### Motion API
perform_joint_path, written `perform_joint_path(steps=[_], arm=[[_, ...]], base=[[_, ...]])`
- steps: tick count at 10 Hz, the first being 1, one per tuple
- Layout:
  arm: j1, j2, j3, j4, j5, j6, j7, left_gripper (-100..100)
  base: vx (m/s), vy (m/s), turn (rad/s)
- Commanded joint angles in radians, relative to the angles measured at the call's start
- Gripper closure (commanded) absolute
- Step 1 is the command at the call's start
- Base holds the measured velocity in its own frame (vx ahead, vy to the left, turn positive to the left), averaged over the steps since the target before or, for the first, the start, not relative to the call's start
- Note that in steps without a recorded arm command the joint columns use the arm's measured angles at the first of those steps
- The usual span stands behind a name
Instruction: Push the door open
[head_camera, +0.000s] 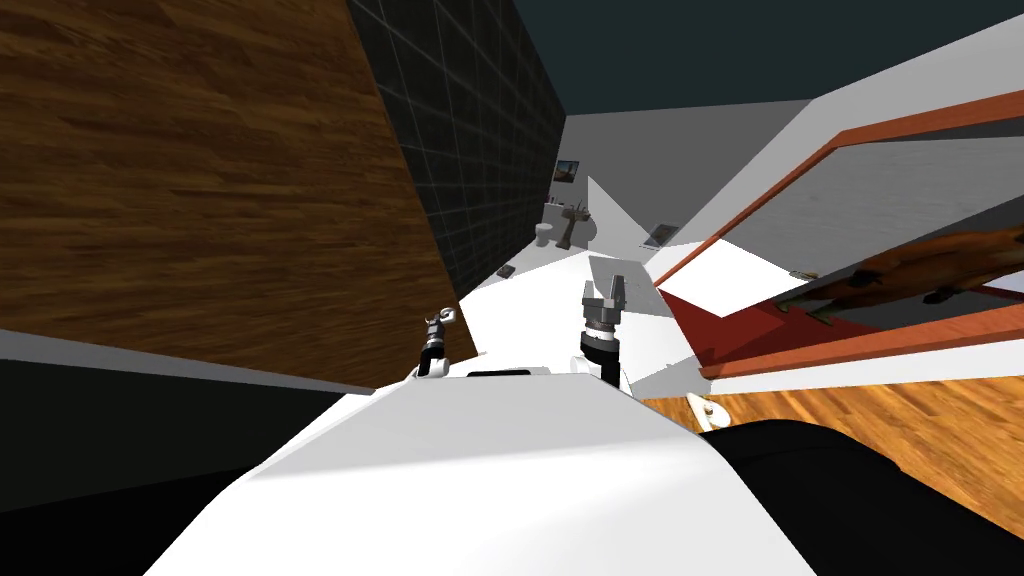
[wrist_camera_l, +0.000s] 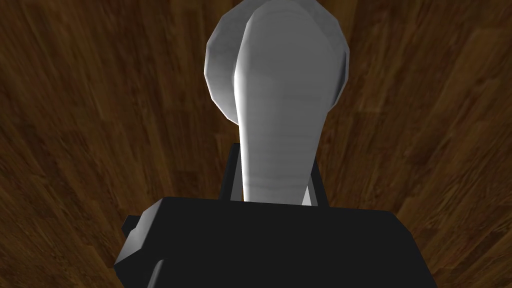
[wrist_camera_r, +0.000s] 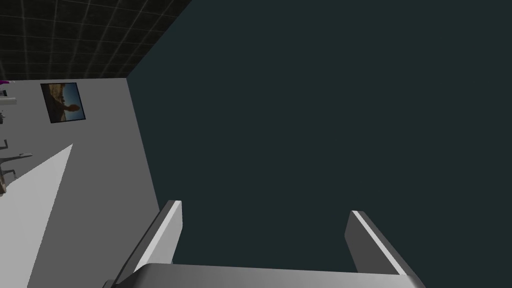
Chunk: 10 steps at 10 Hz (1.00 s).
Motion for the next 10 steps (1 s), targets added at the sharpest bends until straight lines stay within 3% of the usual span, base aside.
perform_joint_path(steps=[1, 10], arm=[[-0.004, 0.011, 0.029, 0.007, 0.014, -0.009, -0.005, 100], [-0.005, 0.005, 0.104, 0.016, 0.053, -0.013, -0.031, 100]], base=[[0.219, -0.081, 0.077], [0.172, -0.053, 0.055]])
